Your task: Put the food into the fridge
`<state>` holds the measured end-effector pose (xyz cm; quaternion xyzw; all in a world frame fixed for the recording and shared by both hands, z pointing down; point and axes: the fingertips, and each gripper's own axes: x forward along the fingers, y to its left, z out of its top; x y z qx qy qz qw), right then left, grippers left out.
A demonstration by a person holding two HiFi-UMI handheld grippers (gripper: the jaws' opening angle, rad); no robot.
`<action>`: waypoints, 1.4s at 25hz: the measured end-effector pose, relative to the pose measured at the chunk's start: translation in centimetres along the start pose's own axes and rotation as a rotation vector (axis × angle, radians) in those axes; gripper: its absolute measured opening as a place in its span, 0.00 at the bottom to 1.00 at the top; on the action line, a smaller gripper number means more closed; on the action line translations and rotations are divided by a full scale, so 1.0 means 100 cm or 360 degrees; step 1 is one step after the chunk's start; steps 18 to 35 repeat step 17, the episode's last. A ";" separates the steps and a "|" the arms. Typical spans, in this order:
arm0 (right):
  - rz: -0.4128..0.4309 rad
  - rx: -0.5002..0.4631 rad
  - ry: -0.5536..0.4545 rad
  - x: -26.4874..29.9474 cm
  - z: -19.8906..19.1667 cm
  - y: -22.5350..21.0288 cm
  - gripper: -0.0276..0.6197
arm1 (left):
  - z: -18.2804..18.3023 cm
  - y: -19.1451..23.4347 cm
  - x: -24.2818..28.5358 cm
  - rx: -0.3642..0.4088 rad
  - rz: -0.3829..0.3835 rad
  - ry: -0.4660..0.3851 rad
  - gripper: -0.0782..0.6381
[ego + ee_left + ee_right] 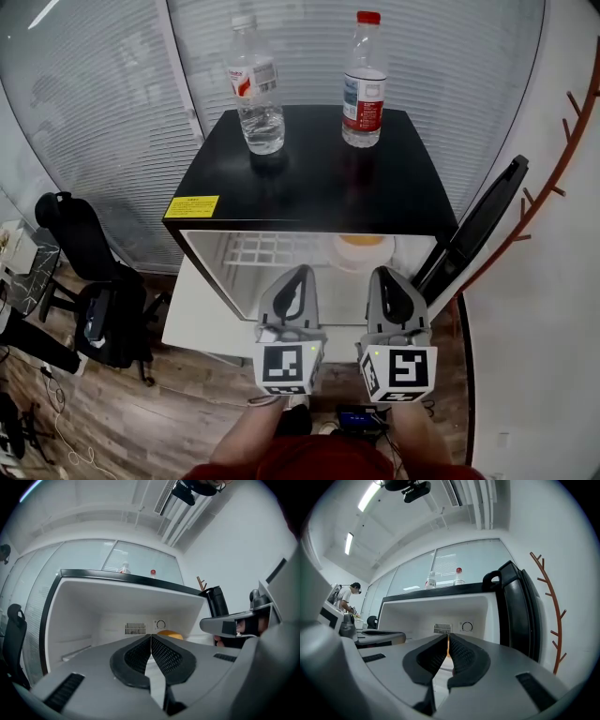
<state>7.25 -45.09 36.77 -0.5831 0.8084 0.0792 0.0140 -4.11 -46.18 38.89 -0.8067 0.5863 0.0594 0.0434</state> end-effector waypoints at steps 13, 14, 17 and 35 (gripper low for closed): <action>-0.0017 -0.0032 0.0034 -0.001 -0.006 0.002 0.10 | -0.001 -0.004 0.001 0.0009 -0.0022 -0.0002 0.15; -0.0022 -0.0029 0.0034 -0.001 -0.006 0.001 0.10 | -0.002 -0.005 0.001 0.0017 -0.0023 0.0002 0.15; -0.0030 -0.0032 0.0025 -0.001 -0.006 0.000 0.10 | -0.004 -0.005 -0.001 0.0047 -0.0029 0.0018 0.15; -0.0030 -0.0032 0.0025 -0.001 -0.006 0.000 0.10 | -0.004 -0.005 -0.001 0.0047 -0.0029 0.0018 0.15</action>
